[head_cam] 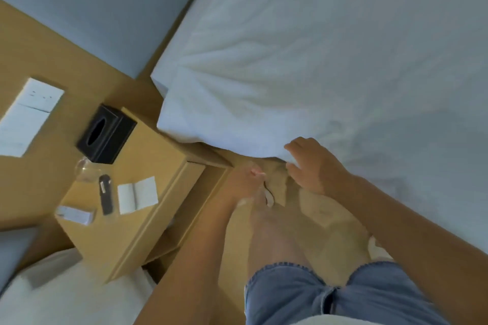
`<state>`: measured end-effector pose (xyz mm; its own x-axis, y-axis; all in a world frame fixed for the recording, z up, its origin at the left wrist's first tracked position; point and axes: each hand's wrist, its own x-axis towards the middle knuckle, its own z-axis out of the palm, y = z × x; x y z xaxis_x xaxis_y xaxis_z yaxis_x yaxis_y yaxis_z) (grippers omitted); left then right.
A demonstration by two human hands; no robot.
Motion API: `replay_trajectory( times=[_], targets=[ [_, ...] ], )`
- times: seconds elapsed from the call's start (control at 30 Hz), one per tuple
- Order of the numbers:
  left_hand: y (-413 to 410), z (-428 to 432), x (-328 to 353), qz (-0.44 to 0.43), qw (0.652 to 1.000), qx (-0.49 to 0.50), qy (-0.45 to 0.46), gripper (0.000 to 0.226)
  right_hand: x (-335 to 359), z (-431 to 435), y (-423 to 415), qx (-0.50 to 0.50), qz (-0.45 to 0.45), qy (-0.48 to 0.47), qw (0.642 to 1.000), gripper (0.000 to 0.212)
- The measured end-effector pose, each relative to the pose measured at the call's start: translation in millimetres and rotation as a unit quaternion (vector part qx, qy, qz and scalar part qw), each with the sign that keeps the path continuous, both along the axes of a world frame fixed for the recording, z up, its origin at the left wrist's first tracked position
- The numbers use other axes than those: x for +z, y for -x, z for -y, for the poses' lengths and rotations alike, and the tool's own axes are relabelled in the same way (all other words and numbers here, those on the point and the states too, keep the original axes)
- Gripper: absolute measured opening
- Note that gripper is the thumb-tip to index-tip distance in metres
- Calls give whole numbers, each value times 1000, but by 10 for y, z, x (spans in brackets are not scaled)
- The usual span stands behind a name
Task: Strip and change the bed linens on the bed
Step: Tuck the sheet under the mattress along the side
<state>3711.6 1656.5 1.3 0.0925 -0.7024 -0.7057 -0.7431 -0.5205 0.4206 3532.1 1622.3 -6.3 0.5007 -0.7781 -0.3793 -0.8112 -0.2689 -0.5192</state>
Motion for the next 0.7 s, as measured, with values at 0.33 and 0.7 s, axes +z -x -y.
replay_trajectory(
  times=[0.33, 0.7],
  targets=[
    [-2468, 2328, -732, 80, 993, 88, 12, 38, -484, 1673, -2246, -59, 7, -14, 998, 44],
    [-3244, 3126, -1584, 106, 985, 135, -13, 124, -1135, 2715, -3111, -284, 90, -146, 943, 61]
  ],
)
